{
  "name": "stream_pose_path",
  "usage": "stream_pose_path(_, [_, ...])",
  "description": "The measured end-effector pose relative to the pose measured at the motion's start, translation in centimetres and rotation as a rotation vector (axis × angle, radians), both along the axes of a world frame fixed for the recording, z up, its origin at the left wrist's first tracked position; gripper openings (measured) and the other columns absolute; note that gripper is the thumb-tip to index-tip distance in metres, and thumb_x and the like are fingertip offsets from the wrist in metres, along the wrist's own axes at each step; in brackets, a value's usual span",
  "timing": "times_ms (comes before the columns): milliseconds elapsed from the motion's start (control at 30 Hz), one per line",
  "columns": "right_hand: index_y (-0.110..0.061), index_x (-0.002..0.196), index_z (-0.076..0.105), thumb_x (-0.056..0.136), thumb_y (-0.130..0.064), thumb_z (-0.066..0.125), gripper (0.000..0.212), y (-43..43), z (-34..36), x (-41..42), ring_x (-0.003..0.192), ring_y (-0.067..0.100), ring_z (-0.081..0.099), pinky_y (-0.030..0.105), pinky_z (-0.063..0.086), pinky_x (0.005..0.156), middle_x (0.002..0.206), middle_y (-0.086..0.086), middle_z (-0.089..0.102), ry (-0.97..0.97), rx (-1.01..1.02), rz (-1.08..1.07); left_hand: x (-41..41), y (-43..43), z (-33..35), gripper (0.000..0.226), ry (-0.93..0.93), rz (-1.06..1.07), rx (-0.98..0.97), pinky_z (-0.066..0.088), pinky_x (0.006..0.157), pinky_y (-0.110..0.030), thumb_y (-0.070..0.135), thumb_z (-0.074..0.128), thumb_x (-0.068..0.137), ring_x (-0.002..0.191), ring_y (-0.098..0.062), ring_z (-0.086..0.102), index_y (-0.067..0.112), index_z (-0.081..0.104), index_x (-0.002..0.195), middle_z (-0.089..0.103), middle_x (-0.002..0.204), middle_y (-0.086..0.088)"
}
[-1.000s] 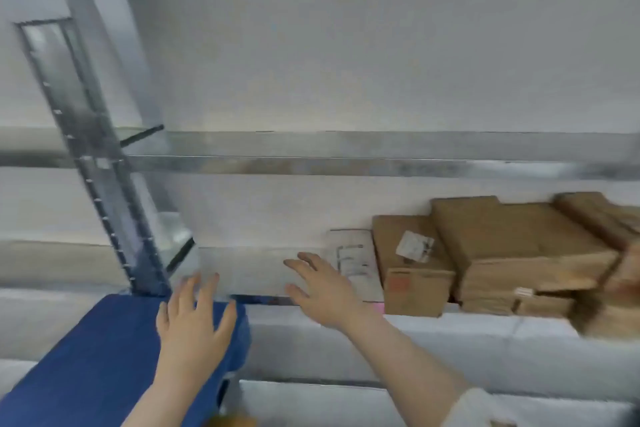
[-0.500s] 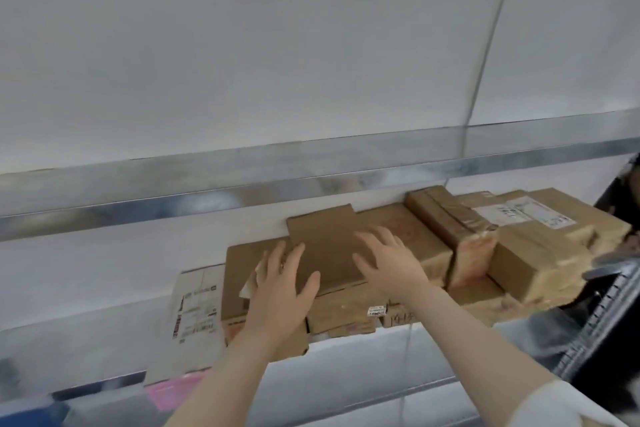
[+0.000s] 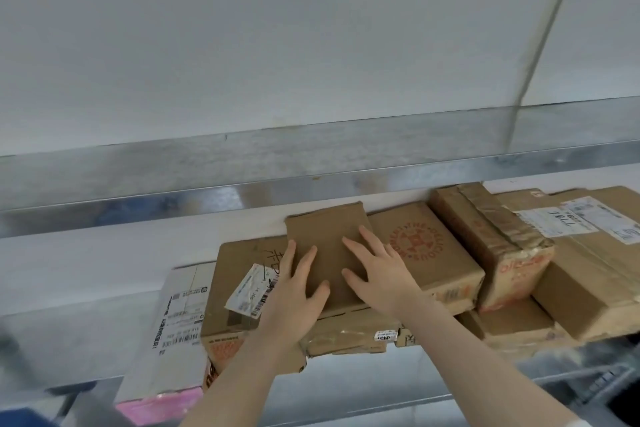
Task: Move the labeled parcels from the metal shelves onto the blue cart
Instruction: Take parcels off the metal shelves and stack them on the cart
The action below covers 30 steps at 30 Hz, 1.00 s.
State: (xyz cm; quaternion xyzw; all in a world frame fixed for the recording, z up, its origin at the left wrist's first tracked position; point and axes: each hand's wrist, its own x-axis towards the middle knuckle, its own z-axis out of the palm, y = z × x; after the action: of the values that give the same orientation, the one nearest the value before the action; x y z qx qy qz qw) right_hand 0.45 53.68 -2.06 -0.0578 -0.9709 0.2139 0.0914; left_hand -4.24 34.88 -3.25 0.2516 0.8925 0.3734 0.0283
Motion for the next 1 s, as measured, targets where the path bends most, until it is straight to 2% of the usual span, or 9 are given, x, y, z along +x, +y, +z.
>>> stream_pose_path(233, [-0.034, 0.147, 0.028, 0.091, -0.047, 0.049, 0.061, -0.1, 0.8, 0.4, 0.144, 0.024, 0.013, 0.032, 0.011, 0.115, 0.159, -0.008, 0.008, 0.058, -0.062, 0.039, 0.1, 0.4, 0.3, 0.062, 0.053, -0.017, 0.034, 0.025, 0.104, -0.021, 0.042, 0.051, 0.091, 0.142, -0.007, 0.015, 0.038, 0.023, 0.147, -0.006, 0.154, 0.028])
stream_pose_path(400, [-0.03, 0.145, 0.033, 0.09, -0.042, 0.055, 0.061, -0.2, 2.4, 1.4, 0.143, 0.019, 0.015, 0.026, 0.007, 0.112, 0.158, -0.006, 0.013, 0.119, -0.095, 0.063, 1.1, 0.4, 1.7, 0.064, 0.096, 0.002, 0.068, 0.031, 0.095, -0.018, 0.043, 0.052, 0.089, 0.137, -0.005, 0.023, 0.036, 0.025, 0.147, -0.003, 0.154, 0.028])
stream_pose_path(533, [-0.031, 0.143, 0.037, 0.088, -0.04, 0.059, 0.059, -0.5, 4.5, 2.4, 0.142, 0.018, 0.017, 0.03, 0.012, 0.114, 0.157, -0.006, 0.018, 0.165, -0.154, 0.077, 2.0, 0.1, 3.7, 0.066, 0.124, 0.025, 0.077, 0.037, 0.089, -0.018, 0.048, 0.051, 0.086, 0.133, -0.005, 0.03, 0.039, 0.025, 0.146, -0.002, 0.151, 0.033])
stream_pose_path(633, [-0.031, 0.142, 0.041, 0.088, -0.039, 0.06, 0.058, -0.8, 6.2, 3.1, 0.141, 0.016, 0.02, 0.029, 0.012, 0.113, 0.156, -0.007, 0.02, 0.199, -0.178, 0.091, 2.9, -0.3, 5.6, 0.066, 0.138, 0.048, 0.079, 0.042, 0.09, -0.022, 0.045, 0.052, 0.086, 0.132, -0.009, 0.034, 0.039, 0.025, 0.146, -0.001, 0.152, 0.032])
stream_pose_path(700, [-0.032, 0.14, 0.043, 0.087, -0.039, 0.061, 0.057, -1.0, 7.4, 3.3, 0.141, 0.017, 0.021, 0.031, 0.016, 0.113, 0.156, -0.007, 0.021, 0.212, -0.178, 0.104, 3.4, -0.6, 6.9, 0.067, 0.146, 0.058, 0.08, 0.044, 0.097, -0.031, 0.045, 0.05, 0.084, 0.134, -0.013, 0.033, 0.039, 0.025, 0.146, 0.0, 0.152, 0.03])
stream_pose_path(767, [-0.033, 0.139, 0.045, 0.086, -0.04, 0.063, 0.056, -1.1, 8.6, 3.6, 0.141, 0.017, 0.023, 0.031, 0.019, 0.113, 0.155, -0.006, 0.023, 0.227, -0.183, 0.105, 3.9, -1.0, 8.0, 0.067, 0.164, 0.066, 0.068, 0.045, 0.099, -0.038, 0.047, 0.047, 0.082, 0.133, -0.015, 0.035, 0.04, 0.025, 0.145, 0.0, 0.153, 0.029])
stream_pose_path(900, [-0.036, 0.136, 0.046, 0.085, -0.041, 0.063, 0.055, -1.4, 10.2, 4.0, 0.139, 0.015, 0.026, 0.03, 0.023, 0.109, 0.154, -0.007, 0.026, 0.223, -0.2, 0.11, 4.4, -1.6, 9.2, 0.067, 0.199, 0.065, 0.064, 0.041, 0.089, -0.027, 0.049, 0.046, 0.081, 0.128, -0.014, 0.04, 0.039, 0.026, 0.144, 0.002, 0.155, 0.026])
stream_pose_path(1000, [-0.037, 0.136, 0.045, 0.084, -0.041, 0.063, 0.055, -2.2, 10.7, 4.2, 0.14, 0.013, 0.024, 0.024, 0.02, 0.105, 0.154, -0.009, 0.025, 0.208, -0.224, 0.126, 4.3, -2.4, 9.8, 0.072, 0.201, 0.081, 0.045, 0.039, 0.092, -0.028, 0.053, 0.044, 0.076, 0.132, -0.016, 0.036, 0.037, 0.027, 0.144, 0.003, 0.155, 0.024])
